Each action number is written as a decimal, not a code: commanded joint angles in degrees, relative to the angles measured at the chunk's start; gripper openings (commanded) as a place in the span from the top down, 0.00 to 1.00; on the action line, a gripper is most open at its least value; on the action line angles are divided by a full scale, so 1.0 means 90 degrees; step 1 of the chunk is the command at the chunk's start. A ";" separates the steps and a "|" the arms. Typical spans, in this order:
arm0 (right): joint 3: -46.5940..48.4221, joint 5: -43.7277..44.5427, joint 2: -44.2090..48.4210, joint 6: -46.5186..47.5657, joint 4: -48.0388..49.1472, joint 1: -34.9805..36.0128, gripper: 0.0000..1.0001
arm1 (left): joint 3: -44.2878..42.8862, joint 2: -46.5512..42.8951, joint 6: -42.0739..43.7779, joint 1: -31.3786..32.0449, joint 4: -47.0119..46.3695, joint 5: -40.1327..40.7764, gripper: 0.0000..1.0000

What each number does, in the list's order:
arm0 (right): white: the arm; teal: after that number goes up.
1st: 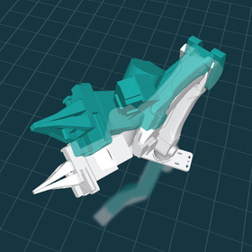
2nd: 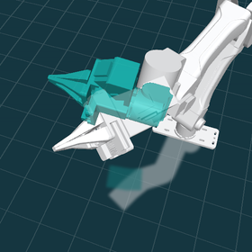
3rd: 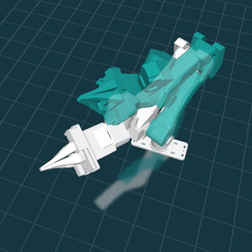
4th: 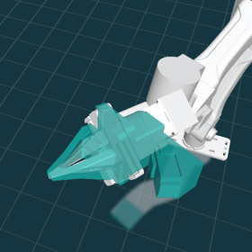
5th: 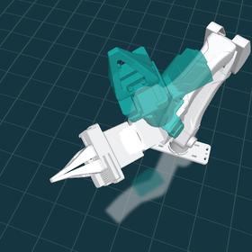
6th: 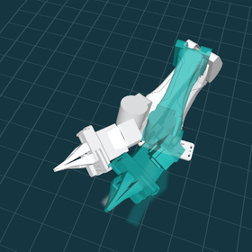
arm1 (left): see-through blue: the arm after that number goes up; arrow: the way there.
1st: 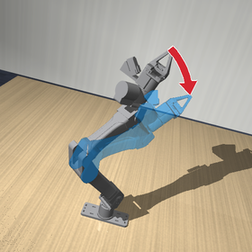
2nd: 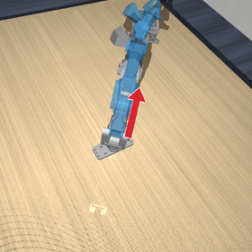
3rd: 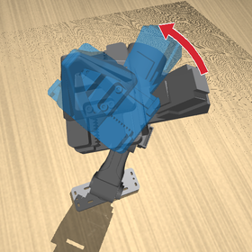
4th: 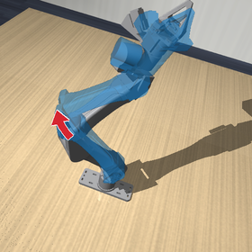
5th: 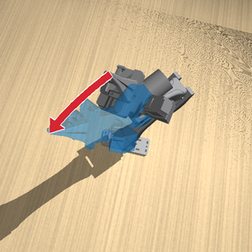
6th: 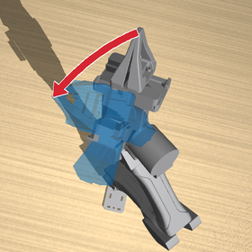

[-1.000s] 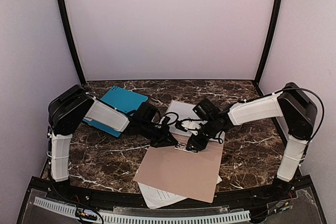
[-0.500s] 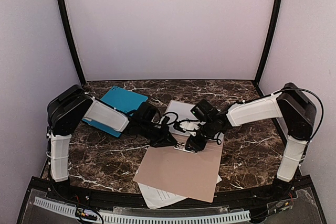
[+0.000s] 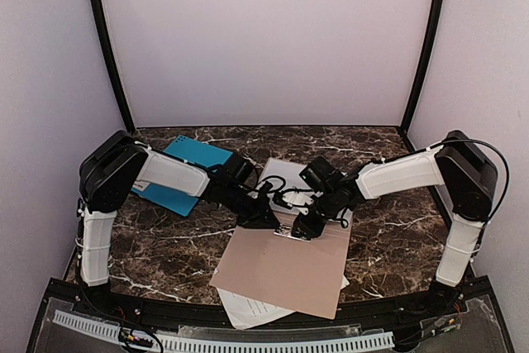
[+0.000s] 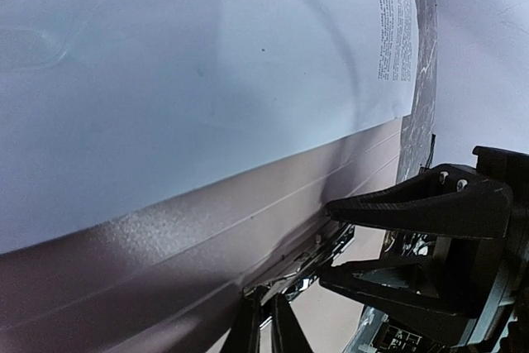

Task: Put the files into the folder
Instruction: Open the spring clip on the folder.

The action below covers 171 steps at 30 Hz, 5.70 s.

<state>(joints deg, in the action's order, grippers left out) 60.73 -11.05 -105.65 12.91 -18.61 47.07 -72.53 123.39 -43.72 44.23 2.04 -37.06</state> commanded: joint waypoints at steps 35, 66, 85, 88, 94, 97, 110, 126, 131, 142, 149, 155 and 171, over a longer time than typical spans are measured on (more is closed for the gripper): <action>-0.0295 0.0681 -0.0566 -0.0171 -0.0923 0.0033 0.68 | 0.0113 0.2000 0.0378 0.0439 0.3532 0.1022 0.99; -0.0264 0.0680 -0.0664 -0.0234 -0.1067 0.0034 0.69 | 0.0666 0.0087 -0.0032 0.0335 -0.0389 0.0064 0.83; -0.0217 0.0710 -0.0790 -0.0232 -0.1116 0.0031 0.69 | 0.1276 -0.0227 -0.0443 0.0075 -0.2267 -0.0363 0.87; -0.0206 0.0715 -0.0808 -0.0226 -0.1135 0.0034 0.69 | 0.1421 -0.0280 -0.0552 -0.0002 -0.2541 -0.0374 0.88; -0.0193 0.0720 -0.0849 -0.0225 -0.1147 0.0034 0.70 | 0.1354 -0.0353 -0.0420 -0.0094 -0.2474 -0.0308 0.85; -0.0193 0.0721 -0.0858 -0.0223 -0.1149 0.0033 0.70 | 0.1170 -0.0369 -0.0234 -0.0118 -0.2141 -0.0215 0.83; -0.0155 0.0739 -0.0927 -0.0230 -0.1182 0.0034 0.70 | 0.0762 -0.0175 -0.0169 -0.0113 -0.2010 -0.0277 0.83; -0.0124 0.0750 -0.0984 -0.0233 -0.1194 0.0039 0.70 | 0.0820 0.0051 -0.0982 0.0115 -0.3103 -0.0172 0.92; -0.0142 0.0759 -0.0974 -0.0230 -0.1200 0.0031 0.71 | 0.0810 0.0059 -0.1150 0.0115 -0.3355 -0.0343 0.95; -0.0142 0.0788 -0.0986 -0.0233 -0.1203 0.0029 0.71 | 0.0480 0.0064 -0.0785 0.0174 -0.1495 0.0527 0.99; -0.0138 0.0772 -0.0966 -0.0270 -0.1227 0.0024 0.70 | 0.0151 0.0275 -0.0605 0.0241 0.0269 0.1002 0.99; -0.0168 0.0746 -0.0959 -0.0294 -0.1252 0.0031 0.70 | -0.0084 0.0576 -0.0384 0.0244 0.1348 0.1186 0.99; -0.0119 0.0639 -0.1252 -0.0282 -0.1418 0.0000 0.71 | 0.0162 0.1133 -0.0350 0.0250 0.2162 0.1127 0.99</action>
<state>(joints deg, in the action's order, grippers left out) 63.88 -9.34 -108.62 9.28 -20.29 47.16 -76.77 124.90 -48.36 44.53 1.17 -33.87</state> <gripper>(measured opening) 0.303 0.037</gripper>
